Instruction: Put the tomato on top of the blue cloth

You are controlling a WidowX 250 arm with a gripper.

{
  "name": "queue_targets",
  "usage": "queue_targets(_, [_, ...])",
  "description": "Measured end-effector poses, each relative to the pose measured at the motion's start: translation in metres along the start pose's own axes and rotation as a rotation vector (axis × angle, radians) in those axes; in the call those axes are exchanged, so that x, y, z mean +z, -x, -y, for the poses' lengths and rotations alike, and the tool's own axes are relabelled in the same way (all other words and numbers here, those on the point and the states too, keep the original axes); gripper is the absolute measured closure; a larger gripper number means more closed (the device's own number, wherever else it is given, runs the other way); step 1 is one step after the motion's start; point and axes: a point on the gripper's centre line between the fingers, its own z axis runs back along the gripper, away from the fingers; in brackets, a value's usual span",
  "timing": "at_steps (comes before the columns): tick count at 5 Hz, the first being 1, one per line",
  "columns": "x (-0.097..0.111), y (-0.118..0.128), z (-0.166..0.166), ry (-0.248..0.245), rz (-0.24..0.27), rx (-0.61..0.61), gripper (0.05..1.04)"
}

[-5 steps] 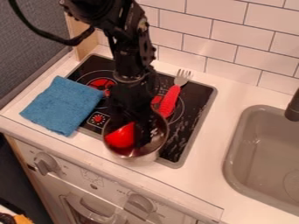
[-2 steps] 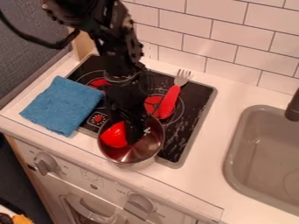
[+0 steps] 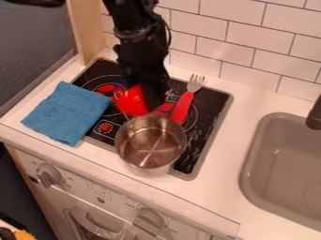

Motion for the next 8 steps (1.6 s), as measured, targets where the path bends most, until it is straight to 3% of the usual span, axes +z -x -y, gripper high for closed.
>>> queue_targets(1, [0.0,-0.001,-0.004,-0.01,0.015,0.022,0.542])
queue_targets(2, [0.0,-0.002,-0.002,-0.063,-0.011,0.095,0.542])
queue_targets(3, [0.002,0.008,-0.054,-0.069,-0.075,0.159,0.542])
queue_targets(4, [-0.011,0.022,-0.099,-0.127,-0.103,0.237,0.542])
queue_targets(5, [-0.008,0.03,-0.151,-0.136,-0.087,0.304,0.542])
queue_targets(6, [-0.004,0.059,-0.191,-0.121,-0.075,0.316,0.542])
queue_targets(7, [-0.025,0.08,-0.174,-0.073,-0.133,0.274,0.542])
queue_targets(8, [-0.022,0.088,-0.159,-0.092,-0.124,0.236,0.542])
